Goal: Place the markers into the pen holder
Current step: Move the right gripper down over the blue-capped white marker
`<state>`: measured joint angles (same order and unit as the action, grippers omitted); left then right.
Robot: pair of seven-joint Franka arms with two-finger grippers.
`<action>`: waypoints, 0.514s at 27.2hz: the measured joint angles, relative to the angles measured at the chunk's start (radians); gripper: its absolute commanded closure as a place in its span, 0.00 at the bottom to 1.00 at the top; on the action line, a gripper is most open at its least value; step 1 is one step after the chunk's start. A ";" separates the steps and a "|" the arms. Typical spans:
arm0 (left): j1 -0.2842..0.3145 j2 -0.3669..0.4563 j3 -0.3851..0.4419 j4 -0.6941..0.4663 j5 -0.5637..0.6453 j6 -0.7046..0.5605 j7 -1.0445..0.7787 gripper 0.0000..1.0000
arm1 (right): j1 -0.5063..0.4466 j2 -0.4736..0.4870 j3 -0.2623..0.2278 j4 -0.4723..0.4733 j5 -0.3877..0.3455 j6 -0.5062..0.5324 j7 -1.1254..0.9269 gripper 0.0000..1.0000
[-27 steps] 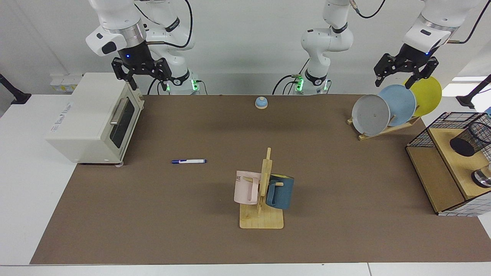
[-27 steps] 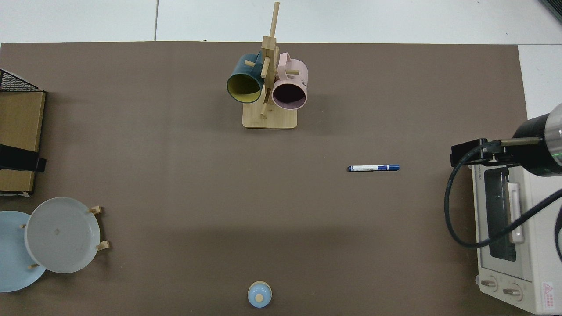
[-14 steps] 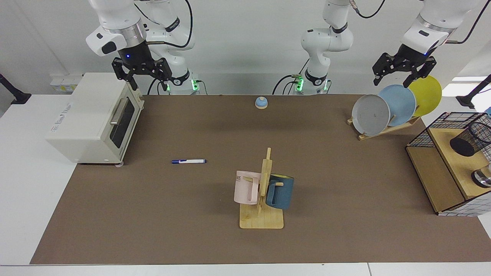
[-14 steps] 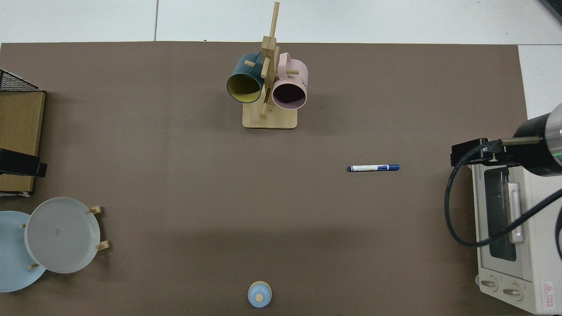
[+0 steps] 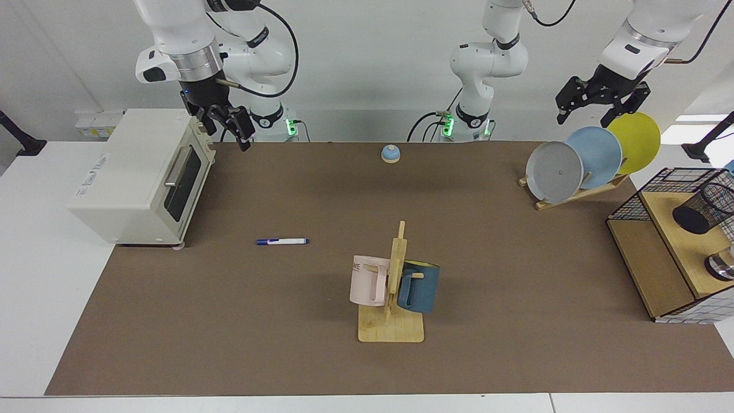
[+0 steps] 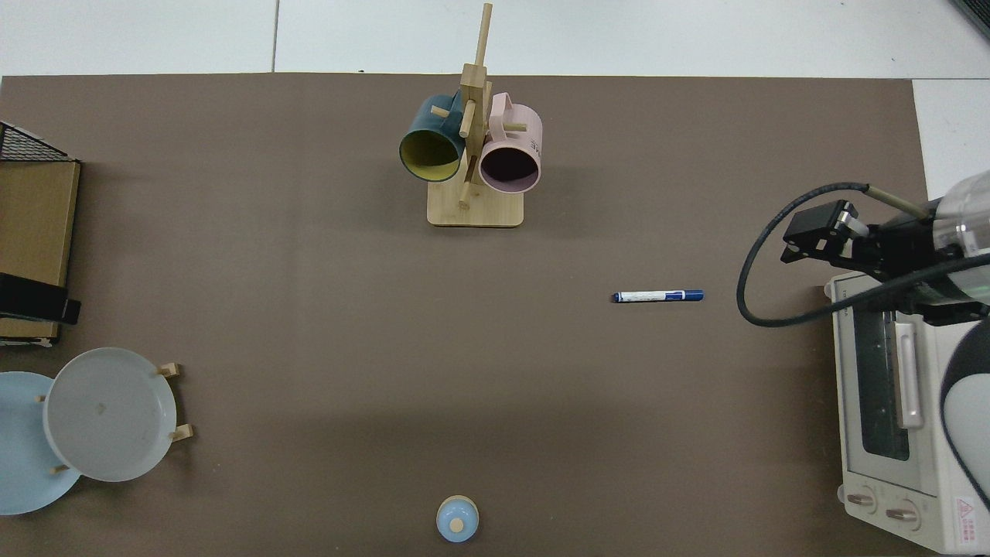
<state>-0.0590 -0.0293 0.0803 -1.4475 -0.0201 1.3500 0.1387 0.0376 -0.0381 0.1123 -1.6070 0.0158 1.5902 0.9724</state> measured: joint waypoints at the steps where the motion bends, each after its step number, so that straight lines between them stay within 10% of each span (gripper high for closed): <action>1: 0.000 0.000 0.000 0.000 0.000 0.000 0.000 0.00 | 0.003 0.002 0.001 -0.007 0.000 0.010 0.060 0.00; 14: 0.000 0.000 0.000 0.000 0.000 -0.002 0.000 0.00 | 0.031 0.127 0.001 -0.066 0.001 0.114 0.565 0.00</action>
<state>-0.0587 -0.0296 0.0799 -1.4475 -0.0201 1.3476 0.1384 0.0687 0.0889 0.1133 -1.6726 0.0168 1.7042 1.5370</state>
